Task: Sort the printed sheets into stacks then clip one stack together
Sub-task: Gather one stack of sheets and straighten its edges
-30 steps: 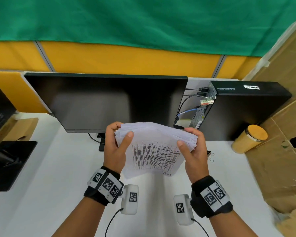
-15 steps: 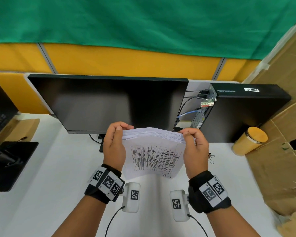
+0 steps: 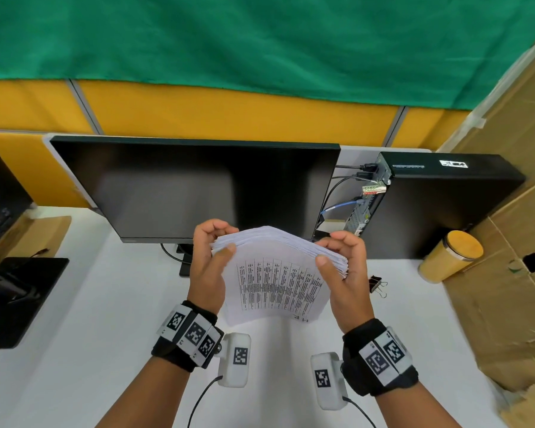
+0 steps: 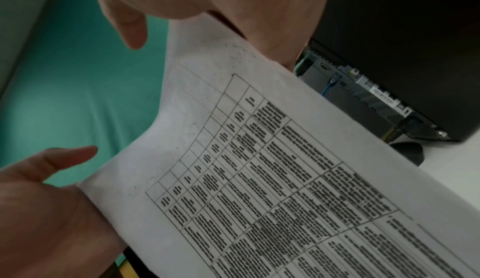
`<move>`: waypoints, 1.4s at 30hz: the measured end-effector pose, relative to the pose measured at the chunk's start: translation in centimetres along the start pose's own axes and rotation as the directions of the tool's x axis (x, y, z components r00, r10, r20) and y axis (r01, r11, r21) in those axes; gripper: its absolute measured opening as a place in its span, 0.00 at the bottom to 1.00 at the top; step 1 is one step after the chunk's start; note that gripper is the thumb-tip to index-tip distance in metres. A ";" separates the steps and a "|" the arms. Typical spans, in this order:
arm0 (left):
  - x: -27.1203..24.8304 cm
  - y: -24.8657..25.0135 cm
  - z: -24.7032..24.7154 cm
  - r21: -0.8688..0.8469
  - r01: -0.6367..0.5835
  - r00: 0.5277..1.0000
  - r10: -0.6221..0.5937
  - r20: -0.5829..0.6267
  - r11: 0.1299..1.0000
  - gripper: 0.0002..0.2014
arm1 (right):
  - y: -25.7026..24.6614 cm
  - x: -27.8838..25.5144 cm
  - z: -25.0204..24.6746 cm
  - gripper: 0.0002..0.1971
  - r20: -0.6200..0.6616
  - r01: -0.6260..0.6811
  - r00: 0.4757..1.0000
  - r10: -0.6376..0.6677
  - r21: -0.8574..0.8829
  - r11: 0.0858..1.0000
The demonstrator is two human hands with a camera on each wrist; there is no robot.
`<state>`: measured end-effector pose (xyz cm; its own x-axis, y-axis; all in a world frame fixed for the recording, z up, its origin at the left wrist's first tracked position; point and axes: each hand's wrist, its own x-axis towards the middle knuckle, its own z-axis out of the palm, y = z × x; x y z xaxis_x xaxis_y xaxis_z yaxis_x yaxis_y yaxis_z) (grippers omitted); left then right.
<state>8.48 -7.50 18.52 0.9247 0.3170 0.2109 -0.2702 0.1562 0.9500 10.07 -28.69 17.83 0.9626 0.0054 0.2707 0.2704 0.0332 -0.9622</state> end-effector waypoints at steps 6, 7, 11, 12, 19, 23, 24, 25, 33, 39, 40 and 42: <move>0.5 -1.0 -0.5 0.102 -0.006 1.000 0.005 0.010 0.995 0.34 | -0.1 0.1 -0.3 0.25 0.066 0.020 0.998 -0.012 -0.127 0.992; 0.6 -1.1 -0.6 0.091 0.002 1.000 -0.001 -0.002 0.996 0.34 | 0.0 0.1 -0.4 0.23 0.036 0.012 0.999 -0.008 -0.113 0.994; 0.8 -1.2 -1.6 0.019 0.180 0.983 -0.181 0.012 0.983 0.31 | 1.2 0.1 -1.1 0.25 -0.006 -0.061 0.998 0.061 -0.023 0.998; 0.8 -1.4 -1.7 0.016 0.221 0.975 -0.222 0.026 0.975 0.29 | 1.7 -0.1 -1.2 0.27 0.000 -0.087 0.996 0.087 -0.022 0.996; 0.5 -1.7 -1.2 0.116 0.287 0.958 -0.288 -0.010 0.951 0.23 | 2.2 -0.4 -0.4 0.20 0.040 -0.121 0.991 0.125 -0.093 0.988; 0.4 -2.5 -1.4 0.229 0.255 0.967 -0.253 -0.036 0.940 0.18 | 3.2 -0.4 -0.5 0.15 0.056 -0.198 0.976 0.208 -0.151 0.968; 0.3 -2.5 -1.2 0.253 0.251 0.968 -0.249 -0.042 0.934 0.17 | 3.1 -0.4 -0.4 0.14 0.063 -0.212 0.973 0.223 -0.148 0.966; 0.3 -2.4 -1.0 0.276 0.245 0.969 -0.242 -0.044 0.930 0.17 | 2.9 -0.4 -0.2 0.13 0.066 -0.210 0.973 0.222 -0.145 0.967; -1.0 -1.8 0.1 0.294 0.149 0.988 -0.156 0.002 0.944 0.18 | 1.7 -1.1 -0.2 0.12 0.033 -0.161 0.986 0.165 -0.099 0.982; -1.2 -1.1 0.6 0.175 0.100 0.995 -0.096 -0.030 0.979 0.16 | 0.7 -1.3 -0.2 0.19 -0.036 -0.084 0.996 0.082 -0.067 0.994; -0.9 -0.8 0.7 0.161 0.080 0.995 -0.070 -0.067 0.984 0.15 | 0.2 -1.0 0.0 0.20 -0.063 -0.045 0.997 0.041 -0.052 0.998; -0.4 -0.5 1.0 0.164 0.070 0.988 -0.046 -0.147 0.984 0.11 | -0.3 -0.3 0.5 0.19 -0.130 -0.031 0.991 0.021 -0.076 0.997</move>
<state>8.55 -8.63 18.19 0.8868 0.4432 0.1307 -0.1570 0.0228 0.9873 9.71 -28.16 18.11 0.9617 -0.1241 0.2443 0.2408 -0.0426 -0.9696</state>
